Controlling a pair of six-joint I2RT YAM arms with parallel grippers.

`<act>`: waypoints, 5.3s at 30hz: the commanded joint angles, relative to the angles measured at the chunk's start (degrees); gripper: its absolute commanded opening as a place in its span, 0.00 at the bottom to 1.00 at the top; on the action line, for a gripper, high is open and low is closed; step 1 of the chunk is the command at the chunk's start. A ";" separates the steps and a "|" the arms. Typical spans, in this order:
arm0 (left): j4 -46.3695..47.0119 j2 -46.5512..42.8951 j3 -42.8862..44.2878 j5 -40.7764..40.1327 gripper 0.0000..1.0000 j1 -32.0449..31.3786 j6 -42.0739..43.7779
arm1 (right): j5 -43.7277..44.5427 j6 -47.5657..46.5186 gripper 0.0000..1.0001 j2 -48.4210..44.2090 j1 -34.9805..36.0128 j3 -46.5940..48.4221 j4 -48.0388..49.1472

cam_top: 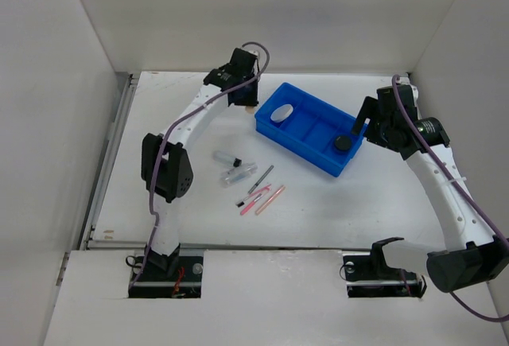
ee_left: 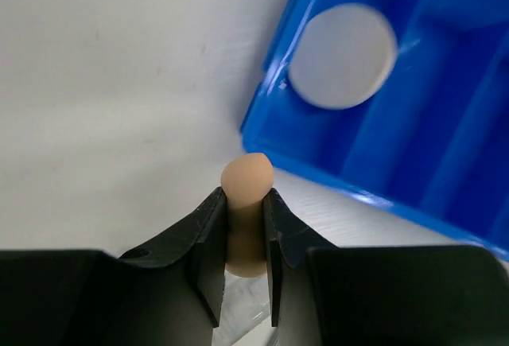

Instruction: Organize the makeup

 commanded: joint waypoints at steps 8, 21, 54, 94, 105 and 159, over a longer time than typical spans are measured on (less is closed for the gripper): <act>3.95 13.17 19.15 16.13 0.17 -0.51 0.16 | -0.05 -0.60 0.88 -0.81 -0.18 0.84 1.32; 5.62 20.67 29.01 16.65 0.84 -1.57 -0.90 | 0.48 -0.60 0.88 0.86 -0.18 0.31 1.32; 0.08 -27.85 -39.37 -15.25 0.83 -12.91 -1.77 | -2.95 0.45 0.88 -6.52 -0.18 -5.40 3.08; 7.55 -10.80 -40.68 -17.28 0.54 -14.84 -3.62 | -2.42 0.45 0.88 -6.44 -0.18 -6.63 2.55; 8.61 -10.27 -41.21 -16.22 0.32 -14.84 -3.62 | -2.42 0.45 0.88 -7.04 -0.18 -6.10 2.55; 10.62 19.26 28.57 2.85 0.00 -13.70 10.71 | 0.13 2.65 0.88 -7.58 -0.18 -5.66 -0.09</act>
